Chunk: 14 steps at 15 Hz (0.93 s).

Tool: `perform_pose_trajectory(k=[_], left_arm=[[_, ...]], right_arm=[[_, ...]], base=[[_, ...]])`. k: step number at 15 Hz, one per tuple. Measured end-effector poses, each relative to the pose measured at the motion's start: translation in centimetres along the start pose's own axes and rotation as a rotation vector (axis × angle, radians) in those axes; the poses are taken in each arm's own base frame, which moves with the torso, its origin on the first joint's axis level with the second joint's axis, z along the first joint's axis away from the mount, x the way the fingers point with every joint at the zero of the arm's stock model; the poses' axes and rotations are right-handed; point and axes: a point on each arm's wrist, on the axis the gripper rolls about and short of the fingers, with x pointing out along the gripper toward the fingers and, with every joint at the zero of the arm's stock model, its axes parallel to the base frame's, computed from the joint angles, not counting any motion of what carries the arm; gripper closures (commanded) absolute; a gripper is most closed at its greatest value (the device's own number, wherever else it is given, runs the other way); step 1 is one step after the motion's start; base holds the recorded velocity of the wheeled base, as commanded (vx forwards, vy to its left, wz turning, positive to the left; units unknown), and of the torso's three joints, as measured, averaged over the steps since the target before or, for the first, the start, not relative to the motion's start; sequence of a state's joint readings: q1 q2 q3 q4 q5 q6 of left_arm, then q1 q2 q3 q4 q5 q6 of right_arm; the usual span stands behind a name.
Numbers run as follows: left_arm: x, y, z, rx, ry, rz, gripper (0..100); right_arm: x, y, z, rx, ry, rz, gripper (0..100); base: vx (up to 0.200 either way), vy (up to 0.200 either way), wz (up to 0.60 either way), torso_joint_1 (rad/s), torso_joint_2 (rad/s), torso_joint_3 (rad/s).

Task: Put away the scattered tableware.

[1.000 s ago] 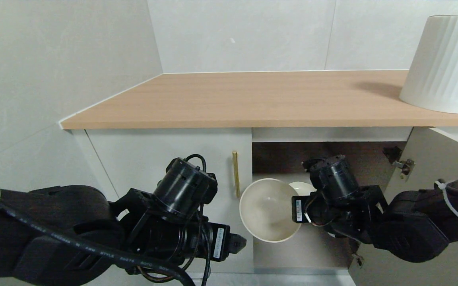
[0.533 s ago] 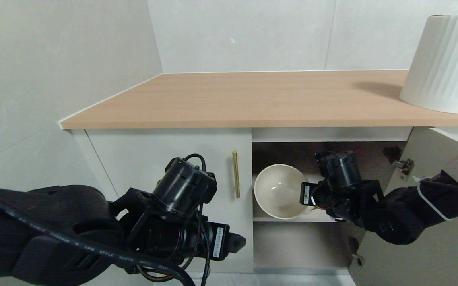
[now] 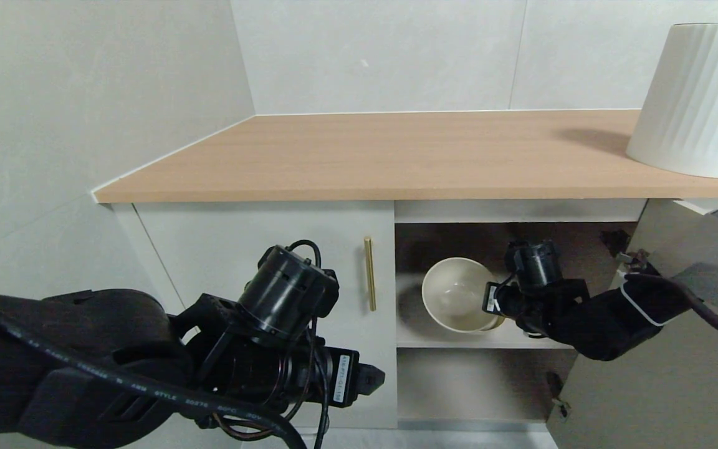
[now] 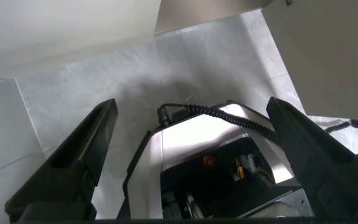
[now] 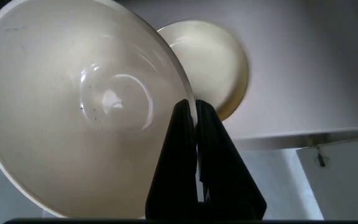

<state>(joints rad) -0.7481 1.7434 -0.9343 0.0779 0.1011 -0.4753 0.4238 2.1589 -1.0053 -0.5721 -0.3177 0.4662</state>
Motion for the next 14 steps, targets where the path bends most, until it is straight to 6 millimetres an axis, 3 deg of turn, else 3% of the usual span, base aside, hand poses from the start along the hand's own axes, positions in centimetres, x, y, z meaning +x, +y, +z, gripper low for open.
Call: perform_pose_trajectory(k=[9,14], left_arm=[[0.0,0.0,0.0,0.000,0.000,0.001,0],[0.0,0.0,0.0,0.000,0.001,0.001,0]], right_arm=[[3.8,-2.8,0.2,0.039,0.002,-0.085,100],[4.7,-3.4,0.0,0.045,0.010,-0.103,100]], base=[[0.000,0.000,0.00,0.000,0.00,0.000],[0.000,0.000,0.00,0.000,0.00,0.000]])
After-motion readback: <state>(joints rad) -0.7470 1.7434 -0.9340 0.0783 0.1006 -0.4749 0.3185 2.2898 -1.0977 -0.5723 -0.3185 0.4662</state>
